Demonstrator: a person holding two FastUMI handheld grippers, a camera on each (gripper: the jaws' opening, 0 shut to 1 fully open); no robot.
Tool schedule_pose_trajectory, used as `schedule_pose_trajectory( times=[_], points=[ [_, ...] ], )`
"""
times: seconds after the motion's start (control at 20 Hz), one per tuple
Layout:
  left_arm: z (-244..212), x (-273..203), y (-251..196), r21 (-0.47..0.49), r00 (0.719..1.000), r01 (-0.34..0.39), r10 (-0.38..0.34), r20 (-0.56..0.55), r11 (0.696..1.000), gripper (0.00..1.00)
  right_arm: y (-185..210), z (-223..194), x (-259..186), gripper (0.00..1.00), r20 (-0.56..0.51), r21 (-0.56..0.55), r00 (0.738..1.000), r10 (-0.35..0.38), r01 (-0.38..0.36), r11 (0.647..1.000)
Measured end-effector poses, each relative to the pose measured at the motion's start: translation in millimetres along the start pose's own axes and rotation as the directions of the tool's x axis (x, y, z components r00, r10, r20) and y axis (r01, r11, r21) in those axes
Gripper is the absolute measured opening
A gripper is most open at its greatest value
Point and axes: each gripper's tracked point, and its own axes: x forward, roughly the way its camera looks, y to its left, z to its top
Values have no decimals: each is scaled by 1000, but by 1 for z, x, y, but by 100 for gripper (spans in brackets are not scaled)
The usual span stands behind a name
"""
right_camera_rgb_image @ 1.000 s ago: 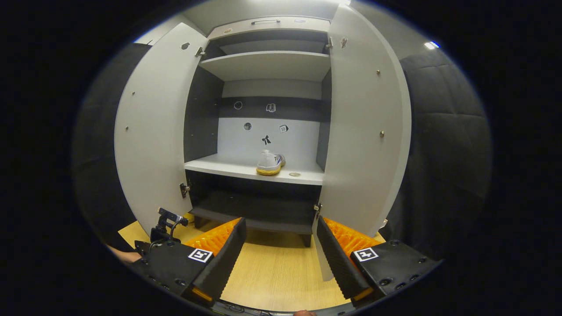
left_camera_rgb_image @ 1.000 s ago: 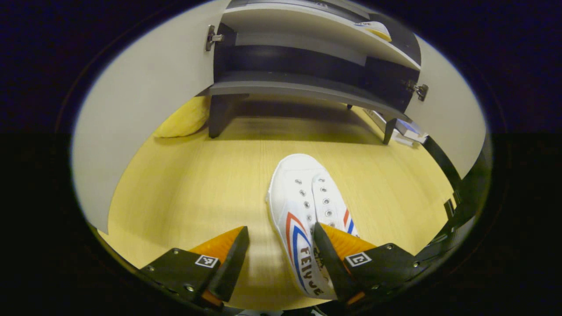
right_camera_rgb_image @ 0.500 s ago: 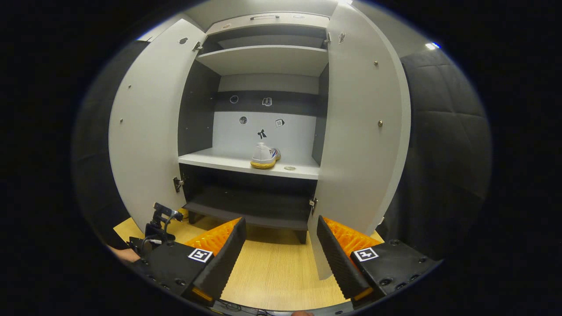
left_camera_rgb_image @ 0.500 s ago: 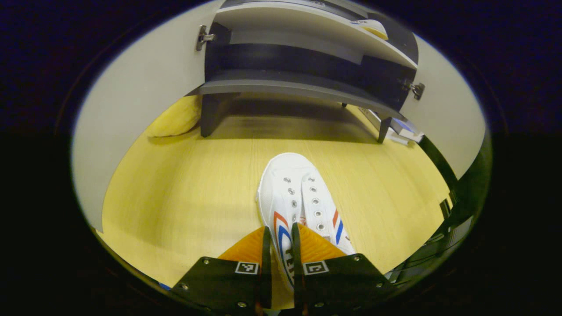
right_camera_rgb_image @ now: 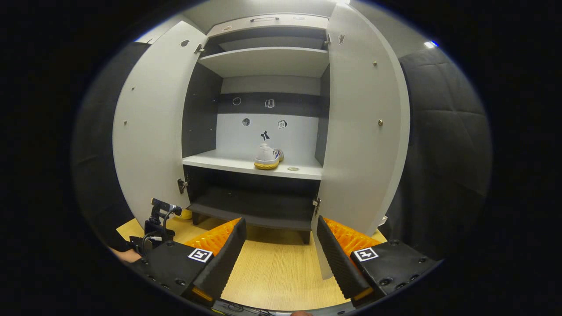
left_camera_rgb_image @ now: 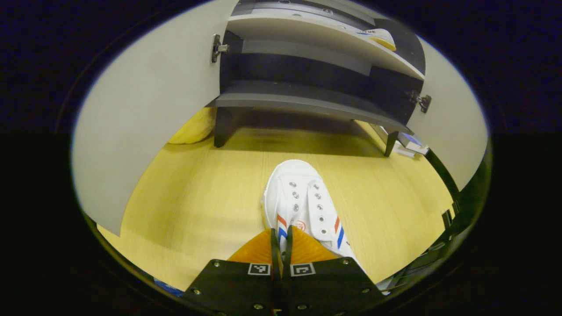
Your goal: Grab one shoe with the right hand and put it into the shoe cabinet, grab the other shoe with the left hand and put it into the shoe cabinet; then close the right door with the right hand and the left door with the left hand.
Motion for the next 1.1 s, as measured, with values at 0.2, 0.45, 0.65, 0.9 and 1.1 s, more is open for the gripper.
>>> schedule_pose_trajectory(
  times=[0.2, 0.45, 0.65, 0.9, 1.1],
  points=[
    [24, -18, 0, -1, 999, 0, 0, 50, 1000, 1, -1, 6, -4, 100, 16, 4, 1000, 4, -4, 1000],
    [71, -54, -11, 12, 986, 15, -17, 164, 1000, 1, 3, 10, -8, 100, 32, 4, 999, 23, -23, 1000],
    [118, -86, -28, 21, 965, 41, -45, 257, 999, 2, 4, 13, -10, 100, 39, 3, 999, 37, -37, 999],
    [154, -131, -31, 54, 924, 65, -81, 375, 996, 1, 1, 17, -12, 100, 54, 7, 997, 53, -54, 999],
    [156, -134, -28, 95, 888, 69, -104, 449, 993, 1, -2, 16, -11, 100, 60, 23, 996, 67, -69, 997]
  ],
)
